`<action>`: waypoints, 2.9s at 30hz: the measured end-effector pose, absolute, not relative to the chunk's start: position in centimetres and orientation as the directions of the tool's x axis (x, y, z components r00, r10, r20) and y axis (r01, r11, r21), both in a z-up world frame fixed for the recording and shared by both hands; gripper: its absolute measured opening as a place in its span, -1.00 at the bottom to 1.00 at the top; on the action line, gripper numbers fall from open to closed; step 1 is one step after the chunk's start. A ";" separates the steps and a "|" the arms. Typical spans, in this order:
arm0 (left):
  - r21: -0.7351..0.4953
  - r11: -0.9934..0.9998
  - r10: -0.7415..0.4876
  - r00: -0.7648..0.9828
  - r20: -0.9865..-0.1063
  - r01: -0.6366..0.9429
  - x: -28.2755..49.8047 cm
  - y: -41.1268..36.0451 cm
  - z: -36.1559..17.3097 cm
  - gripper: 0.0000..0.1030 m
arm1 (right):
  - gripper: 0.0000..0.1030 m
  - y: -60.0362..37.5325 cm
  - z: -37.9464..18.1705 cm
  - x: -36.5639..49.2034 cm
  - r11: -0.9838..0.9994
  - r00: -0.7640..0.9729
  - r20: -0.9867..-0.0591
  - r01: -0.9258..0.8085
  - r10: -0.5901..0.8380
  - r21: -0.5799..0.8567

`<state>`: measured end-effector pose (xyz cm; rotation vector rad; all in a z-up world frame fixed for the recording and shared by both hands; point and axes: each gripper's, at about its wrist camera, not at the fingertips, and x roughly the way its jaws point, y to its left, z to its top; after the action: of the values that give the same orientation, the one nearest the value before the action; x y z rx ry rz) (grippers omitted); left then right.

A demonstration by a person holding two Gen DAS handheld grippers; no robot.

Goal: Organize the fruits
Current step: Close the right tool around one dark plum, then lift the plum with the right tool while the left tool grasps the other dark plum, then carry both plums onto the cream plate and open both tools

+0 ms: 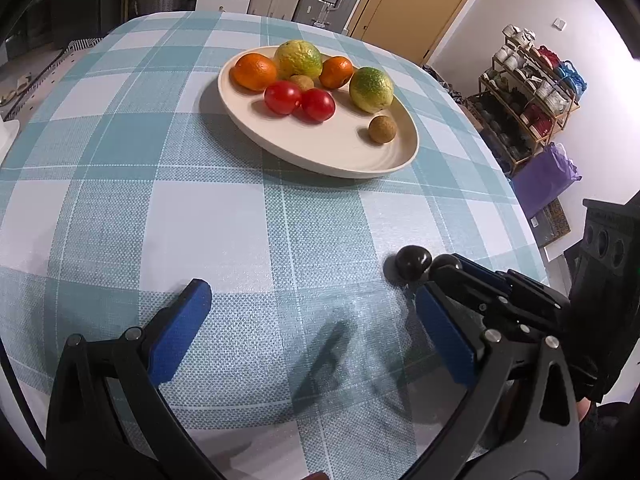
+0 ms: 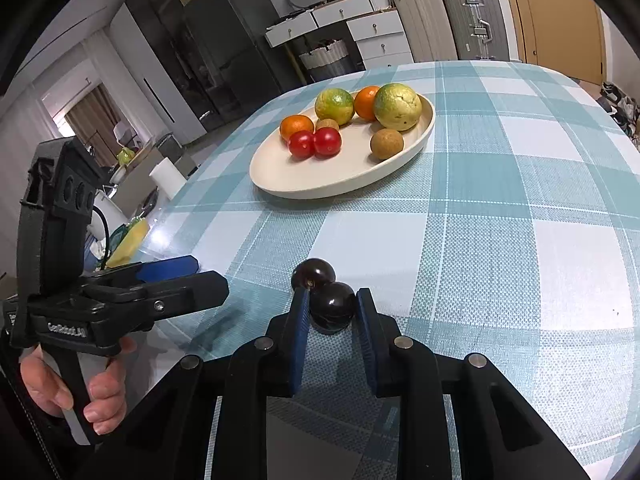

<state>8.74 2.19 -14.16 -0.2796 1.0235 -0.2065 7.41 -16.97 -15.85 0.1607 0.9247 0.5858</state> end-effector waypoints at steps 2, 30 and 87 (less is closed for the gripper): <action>-0.321 0.946 -0.296 0.506 -0.810 0.040 8.8 2.1 -14.1 0.97 | -0.54 -17.2 -15.7 7.2 0.834 0.466 -0.700 -0.405 0.542 0.376; -0.247 0.942 -0.328 0.475 -0.817 0.225 10.8 -5.0 -13.9 0.67 | -0.54 -23.8 -15.0 7.6 0.861 0.548 -0.668 -0.256 0.504 0.440; -0.337 0.913 -0.409 0.526 -0.746 0.232 13.0 1.1 -9.3 -0.57 | -0.54 -19.3 -12.6 11.0 0.853 0.547 -0.655 -0.363 0.520 0.374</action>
<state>13.00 1.08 -9.31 -0.2054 0.9430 -0.3864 10.97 -19.27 -12.58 0.2037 0.8418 0.5277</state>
